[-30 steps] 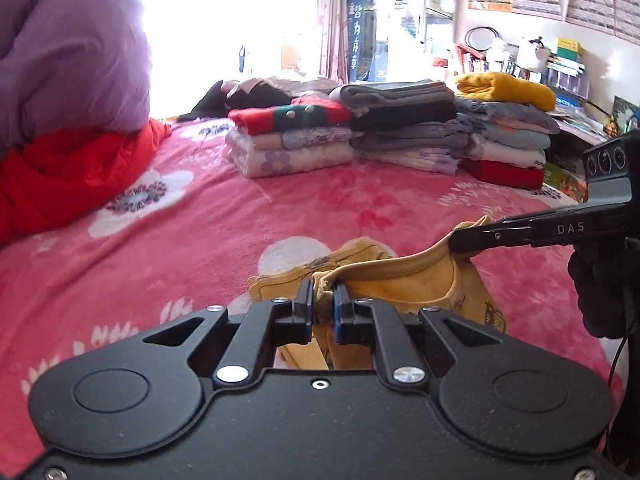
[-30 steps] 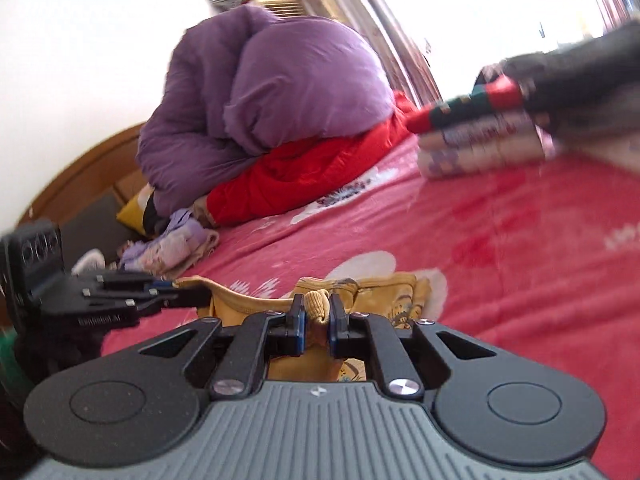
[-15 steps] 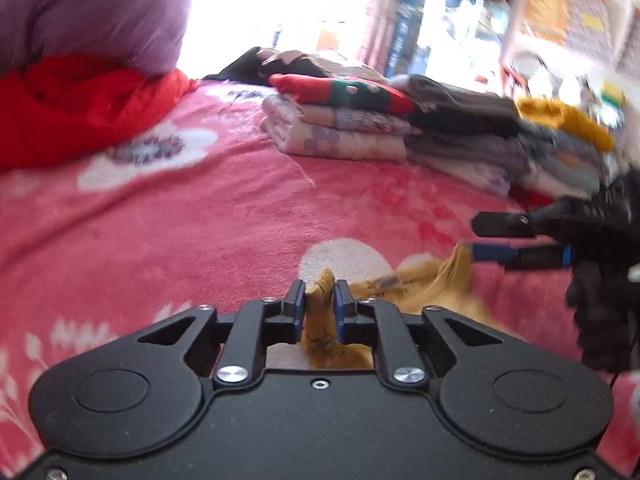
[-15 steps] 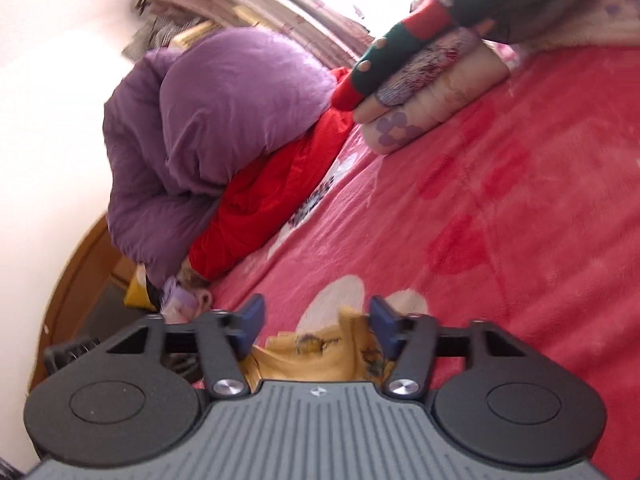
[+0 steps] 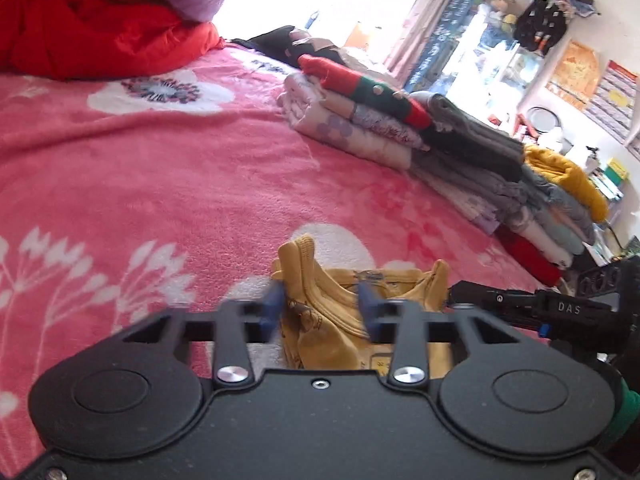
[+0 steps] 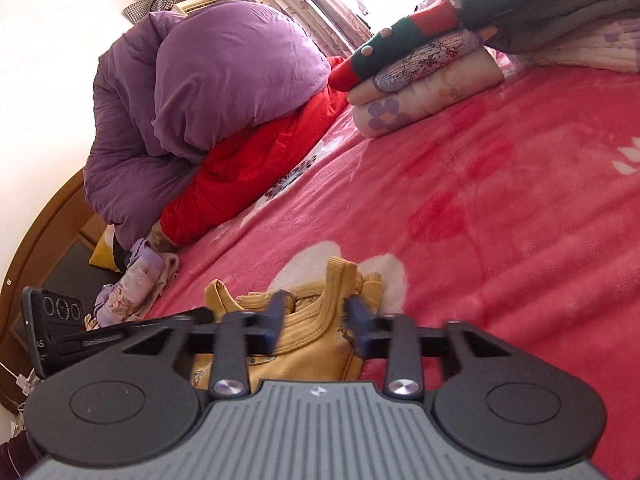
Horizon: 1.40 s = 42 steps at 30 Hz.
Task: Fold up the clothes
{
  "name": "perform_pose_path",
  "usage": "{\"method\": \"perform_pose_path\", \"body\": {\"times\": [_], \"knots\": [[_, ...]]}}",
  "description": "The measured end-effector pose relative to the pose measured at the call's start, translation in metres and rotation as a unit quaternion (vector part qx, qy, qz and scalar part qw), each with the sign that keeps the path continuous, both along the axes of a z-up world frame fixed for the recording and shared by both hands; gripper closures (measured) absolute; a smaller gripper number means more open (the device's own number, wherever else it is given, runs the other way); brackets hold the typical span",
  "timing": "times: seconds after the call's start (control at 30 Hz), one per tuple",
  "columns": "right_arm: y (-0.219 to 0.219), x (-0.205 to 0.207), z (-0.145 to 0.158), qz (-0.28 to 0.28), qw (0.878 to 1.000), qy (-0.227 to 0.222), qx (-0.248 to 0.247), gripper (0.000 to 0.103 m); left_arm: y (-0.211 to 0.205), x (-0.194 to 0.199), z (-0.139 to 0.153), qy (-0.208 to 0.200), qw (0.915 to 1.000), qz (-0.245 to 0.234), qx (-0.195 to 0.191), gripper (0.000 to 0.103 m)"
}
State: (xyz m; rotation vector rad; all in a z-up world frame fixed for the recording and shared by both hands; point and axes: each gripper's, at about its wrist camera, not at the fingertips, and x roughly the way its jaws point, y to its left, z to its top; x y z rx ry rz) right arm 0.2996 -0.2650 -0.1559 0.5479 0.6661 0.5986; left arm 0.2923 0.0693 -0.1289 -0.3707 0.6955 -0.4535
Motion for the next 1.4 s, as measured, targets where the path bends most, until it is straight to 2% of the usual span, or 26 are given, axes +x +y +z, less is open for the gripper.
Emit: {"method": "perform_pose_path", "body": {"times": [0.03,0.07,0.17,0.2,0.27,0.37,0.4,0.47,0.5,0.57,0.63,0.73,0.8,0.87,0.9,0.97,1.1,1.17,1.23,1.33,1.4], "knots": [[-0.001,0.001,0.000,0.000,1.000,-0.002,0.004,0.090,0.001,0.002,-0.004,0.005,0.9999,-0.001,-0.015,0.094],[-0.004,0.002,0.001,-0.002,1.000,-0.003,0.016,0.096,0.003,0.005,-0.007,0.011,0.9993,-0.002,-0.035,0.098],[-0.016,0.006,0.006,-0.002,0.997,-0.008,0.080,0.097,0.022,0.011,-0.010,0.039,0.9901,-0.005,-0.135,0.099],[-0.018,0.008,0.008,-0.002,0.996,-0.008,0.086,0.097,0.024,0.013,-0.011,0.044,0.9898,-0.006,-0.135,0.099],[-0.019,0.015,0.004,-0.006,0.997,0.000,0.080,0.097,0.021,0.017,-0.014,0.047,0.9940,0.009,-0.099,0.098],[-0.018,0.019,-0.005,-0.027,0.997,0.019,0.068,0.093,0.018,0.016,-0.018,0.044,0.9959,0.030,-0.074,0.094],[-0.015,0.017,-0.002,-0.024,0.998,0.010,0.061,0.093,0.019,0.013,-0.014,0.033,0.9966,0.037,-0.066,0.082],[-0.002,0.007,0.014,0.000,0.999,-0.031,0.013,0.089,0.023,0.007,-0.003,0.010,0.9977,0.042,-0.052,0.063],[0.007,0.000,0.023,0.019,0.998,-0.057,-0.019,0.085,0.025,0.004,0.001,0.003,0.9981,0.039,-0.048,0.061],[0.024,-0.018,0.038,0.060,0.990,-0.108,-0.073,0.062,0.027,-0.001,0.009,-0.005,0.9991,0.011,-0.041,0.061],[0.043,-0.038,0.047,0.110,0.977,-0.146,-0.114,0.061,0.028,-0.007,0.015,-0.014,0.9991,-0.023,-0.033,0.061],[0.069,-0.064,0.043,0.171,0.949,-0.175,-0.198,0.061,0.006,-0.018,0.014,-0.022,0.9923,-0.122,0.002,0.058],[0.075,-0.069,0.028,0.179,0.939,-0.164,-0.245,0.061,-0.020,-0.023,0.002,-0.027,0.9858,-0.146,0.079,0.057],[0.079,-0.069,0.012,0.180,0.930,-0.151,-0.283,0.060,-0.044,-0.025,-0.011,-0.058,0.9720,-0.161,0.160,0.057],[0.078,-0.069,0.012,0.175,0.932,-0.152,-0.280,0.060,-0.050,-0.025,-0.013,-0.073,0.9700,-0.160,0.167,0.056],[0.080,-0.070,0.016,0.171,0.929,-0.156,-0.290,0.058,-0.048,-0.020,-0.011,-0.065,0.9761,-0.147,0.146,0.056],[0.057,-0.063,0.026,0.147,0.959,-0.128,-0.204,0.055,-0.023,-0.023,0.004,-0.068,0.9830,-0.119,0.122,0.056],[0.040,-0.049,0.028,0.115,0.975,-0.101,-0.161,0.053,-0.004,-0.018,0.009,-0.058,0.9919,-0.074,0.086,0.056],[0.022,-0.031,0.025,0.081,0.987,-0.070,-0.122,0.052,0.005,-0.010,0.008,-0.047,0.9965,-0.047,0.052,0.056],[0.005,-0.009,0.017,0.025,0.995,-0.043,-0.085,0.052,0.010,0.003,0.001,-0.030,0.9993,-0.018,0.008,0.060],[0.000,0.000,0.013,0.003,0.997,-0.036,-0.061,0.051,0.013,0.010,-0.003,-0.020,0.9996,-0.002,-0.017,0.069]]}}
